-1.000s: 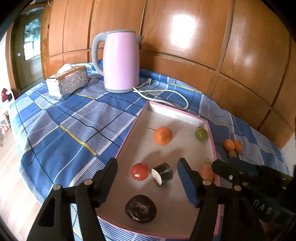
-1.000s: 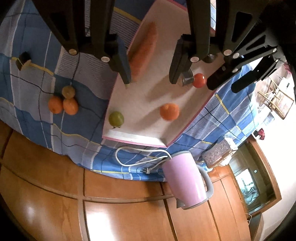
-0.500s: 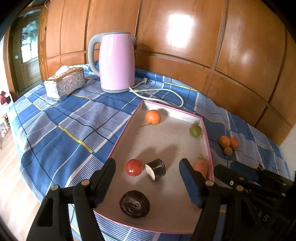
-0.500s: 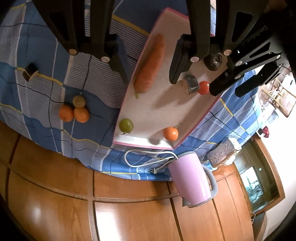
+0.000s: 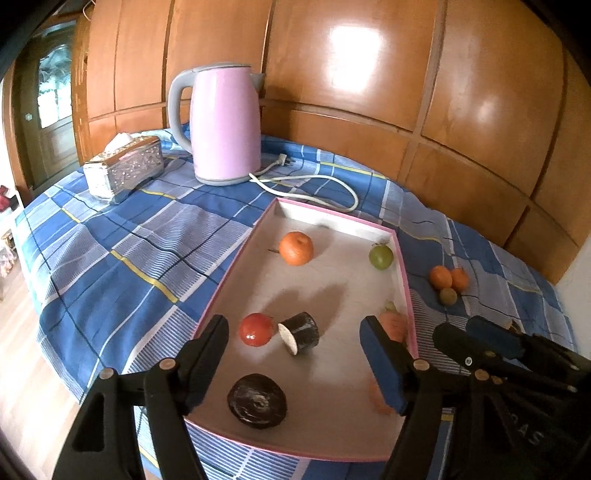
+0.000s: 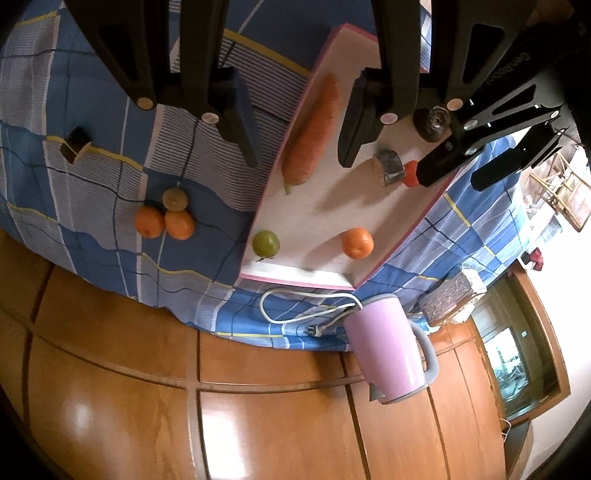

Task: Organize fruits
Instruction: 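Withdraw both grippers from the tray toward the remaining fruits on the bed, then grasp the small yellow-green fruit with the left gripper, then grasp a stemmed tangerine with the right gripper while the left gripper holds the small fruit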

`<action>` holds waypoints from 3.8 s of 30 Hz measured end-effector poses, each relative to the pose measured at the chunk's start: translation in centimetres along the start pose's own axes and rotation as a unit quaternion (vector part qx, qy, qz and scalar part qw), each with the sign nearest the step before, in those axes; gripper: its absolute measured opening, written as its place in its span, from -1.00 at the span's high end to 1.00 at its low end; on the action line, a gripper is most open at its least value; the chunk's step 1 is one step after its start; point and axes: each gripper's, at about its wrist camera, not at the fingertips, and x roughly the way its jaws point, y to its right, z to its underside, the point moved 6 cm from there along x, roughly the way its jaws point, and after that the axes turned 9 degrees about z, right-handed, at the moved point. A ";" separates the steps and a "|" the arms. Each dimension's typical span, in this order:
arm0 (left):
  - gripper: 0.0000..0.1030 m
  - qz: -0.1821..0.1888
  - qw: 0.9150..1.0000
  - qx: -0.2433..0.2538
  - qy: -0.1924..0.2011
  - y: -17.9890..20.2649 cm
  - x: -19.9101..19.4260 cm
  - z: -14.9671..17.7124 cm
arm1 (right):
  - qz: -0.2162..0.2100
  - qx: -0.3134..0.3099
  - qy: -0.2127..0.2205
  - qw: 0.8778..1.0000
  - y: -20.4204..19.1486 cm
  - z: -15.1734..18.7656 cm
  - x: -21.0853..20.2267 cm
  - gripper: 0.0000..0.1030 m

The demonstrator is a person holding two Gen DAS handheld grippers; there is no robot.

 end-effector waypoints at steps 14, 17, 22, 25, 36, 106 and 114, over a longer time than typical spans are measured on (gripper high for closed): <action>-0.44 0.033 0.998 0.050 -0.008 3.7 0.4 0.5 | 0.048 0.055 0.007 0.997 5.0 1.7 -1.0 0.15; -0.43 0.043 0.997 0.057 -0.010 4.8 0.7 0.6 | 0.064 0.076 0.006 0.995 7.0 2.1 -1.1 0.15; -0.25 0.070 0.993 0.089 -0.022 7.4 1.5 0.8 | 0.085 0.099 0.003 0.991 9.8 3.0 -1.2 0.15; -0.15 0.086 0.991 0.099 -0.034 9.1 2.2 1.0 | 0.093 0.113 -0.001 0.989 11.1 3.5 -1.1 0.15; 0.20 0.133 0.982 0.114 -0.066 13.5 5.2 1.3 | 0.118 0.146 0.003 0.982 15.1 4.2 -1.4 0.15; 0.45 0.149 0.979 0.076 -0.116 17.5 16.6 1.0 | 0.109 0.118 0.004 0.987 19.3 0.4 4.0 0.07; 0.45 0.132 0.982 0.080 -0.109 17.2 16.9 1.3 | 0.048 0.082 -0.013 0.995 17.7 -2.9 7.7 0.07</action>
